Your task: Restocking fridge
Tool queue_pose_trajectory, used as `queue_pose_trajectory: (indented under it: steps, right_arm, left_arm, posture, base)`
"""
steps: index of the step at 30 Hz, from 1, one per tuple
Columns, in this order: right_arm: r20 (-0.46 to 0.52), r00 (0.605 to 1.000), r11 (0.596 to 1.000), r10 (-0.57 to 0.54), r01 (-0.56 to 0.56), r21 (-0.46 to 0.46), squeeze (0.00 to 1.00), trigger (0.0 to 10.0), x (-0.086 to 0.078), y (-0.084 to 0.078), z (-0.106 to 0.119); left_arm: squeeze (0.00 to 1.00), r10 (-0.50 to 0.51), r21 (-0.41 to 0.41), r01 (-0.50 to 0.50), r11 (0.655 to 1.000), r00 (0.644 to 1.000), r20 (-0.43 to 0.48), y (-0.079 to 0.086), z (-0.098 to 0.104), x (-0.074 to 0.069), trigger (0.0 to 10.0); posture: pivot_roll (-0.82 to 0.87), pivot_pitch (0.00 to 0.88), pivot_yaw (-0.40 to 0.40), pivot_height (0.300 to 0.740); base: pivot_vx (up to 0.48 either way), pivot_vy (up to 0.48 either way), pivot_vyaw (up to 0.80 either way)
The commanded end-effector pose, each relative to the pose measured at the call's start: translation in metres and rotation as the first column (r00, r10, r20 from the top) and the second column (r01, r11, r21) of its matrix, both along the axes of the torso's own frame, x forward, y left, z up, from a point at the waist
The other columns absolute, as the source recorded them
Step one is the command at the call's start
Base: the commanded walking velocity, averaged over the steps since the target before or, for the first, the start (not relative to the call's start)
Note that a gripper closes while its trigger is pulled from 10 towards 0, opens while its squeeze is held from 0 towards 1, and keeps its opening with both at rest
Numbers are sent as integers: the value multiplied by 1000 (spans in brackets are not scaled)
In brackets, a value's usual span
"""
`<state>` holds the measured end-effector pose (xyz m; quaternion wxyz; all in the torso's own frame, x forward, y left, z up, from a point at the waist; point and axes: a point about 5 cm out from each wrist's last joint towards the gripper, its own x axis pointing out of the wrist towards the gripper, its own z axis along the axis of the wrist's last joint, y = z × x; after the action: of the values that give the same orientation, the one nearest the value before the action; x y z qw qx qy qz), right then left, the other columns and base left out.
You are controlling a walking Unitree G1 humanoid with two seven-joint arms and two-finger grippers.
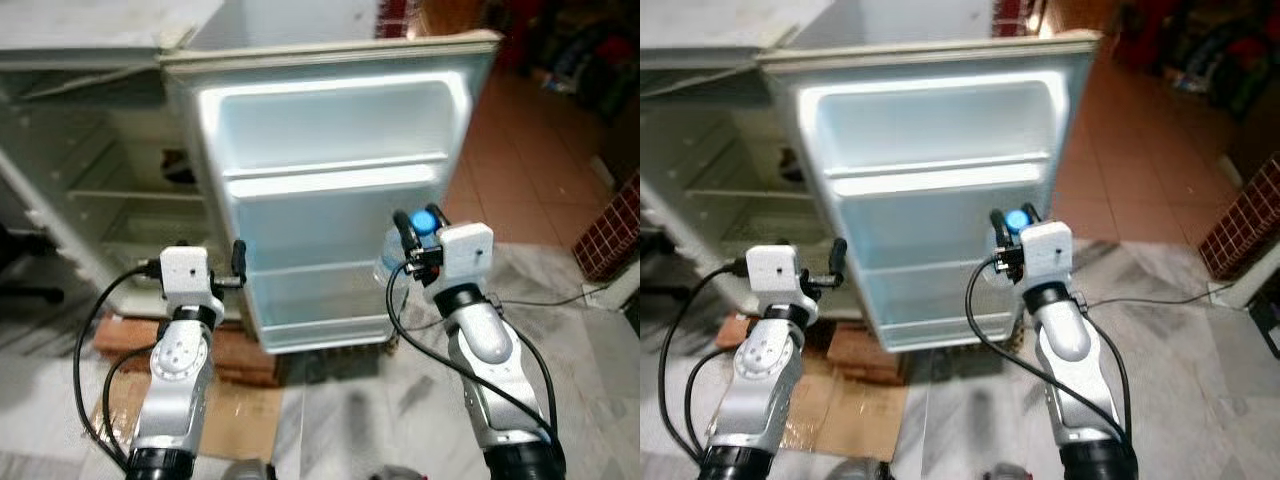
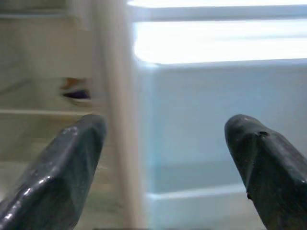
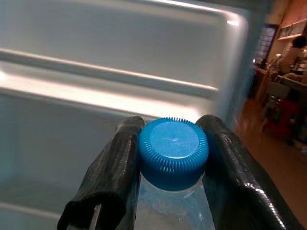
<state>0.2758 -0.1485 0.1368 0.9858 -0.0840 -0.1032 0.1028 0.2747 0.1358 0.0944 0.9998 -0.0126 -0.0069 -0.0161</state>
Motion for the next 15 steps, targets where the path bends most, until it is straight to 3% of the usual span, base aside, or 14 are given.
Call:
queue_pose_trajectory:
  steps: [1, 7, 15]
  right_arm:
    - [65, 998, 1000, 19, -20, 11, 0, 10000, 1, 8, 14]
    - [56, 998, 1000, 19, -20, 12, 0, 10000, 0, 10, 11]
    - [54, 998, 1000, -15, 14, 23, 0, 10000, 2, 7, 10]
  left_arm:
    - [0, 40, 30, -40, 999, 999, -3, 11, -1, -1, 10000]
    - [0, 81, 44, -81, 996, 997, -6, 19, -3, -2, 10000]
    - [0, 47, 13, -47, 999, 999, -18, 16, -3, -1, 10000]
  posture:
    - [-25, 12, 44, 740]
    - [-24, 16, 42, 740]
    - [-24, 15, 46, 740]
  base:
    - [0, 0, 0]
    - [0, 0, 607]
    - [0, 0, 731]
